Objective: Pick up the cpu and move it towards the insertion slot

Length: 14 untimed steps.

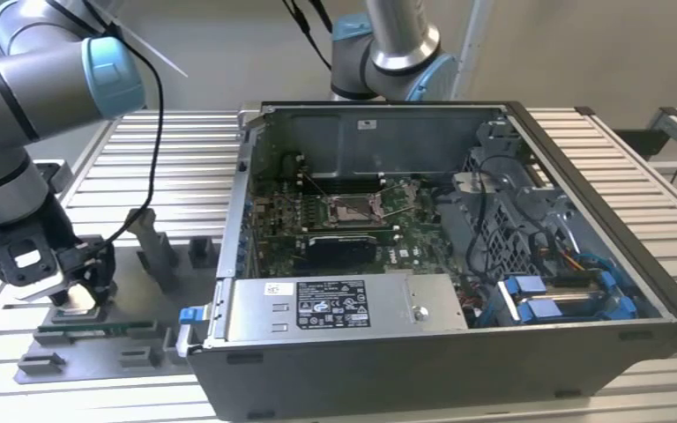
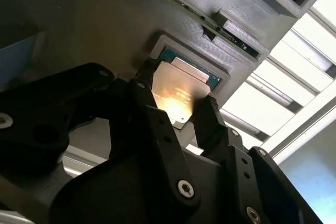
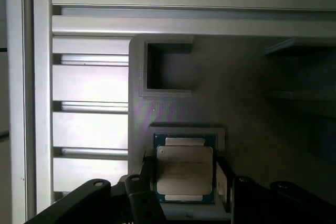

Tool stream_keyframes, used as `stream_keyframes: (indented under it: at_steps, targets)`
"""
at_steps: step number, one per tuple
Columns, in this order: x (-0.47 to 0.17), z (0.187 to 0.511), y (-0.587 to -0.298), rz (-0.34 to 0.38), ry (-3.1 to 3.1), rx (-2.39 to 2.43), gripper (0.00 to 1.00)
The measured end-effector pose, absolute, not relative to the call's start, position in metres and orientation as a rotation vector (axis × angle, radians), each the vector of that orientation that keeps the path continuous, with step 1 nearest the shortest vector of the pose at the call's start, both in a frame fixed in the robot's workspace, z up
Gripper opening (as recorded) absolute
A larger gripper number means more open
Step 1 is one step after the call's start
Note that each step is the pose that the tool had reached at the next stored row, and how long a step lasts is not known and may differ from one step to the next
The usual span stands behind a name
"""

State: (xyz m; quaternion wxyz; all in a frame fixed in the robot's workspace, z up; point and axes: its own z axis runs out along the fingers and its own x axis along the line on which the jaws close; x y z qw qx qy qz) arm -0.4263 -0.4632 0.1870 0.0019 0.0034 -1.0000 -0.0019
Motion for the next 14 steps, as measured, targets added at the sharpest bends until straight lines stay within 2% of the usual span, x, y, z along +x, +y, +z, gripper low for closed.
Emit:
stream_keyframes:
  at_steps: [14]
  targets:
    - [-0.4263,0.1888,-0.4627,-0.003,-3.139,0.01,0.0]
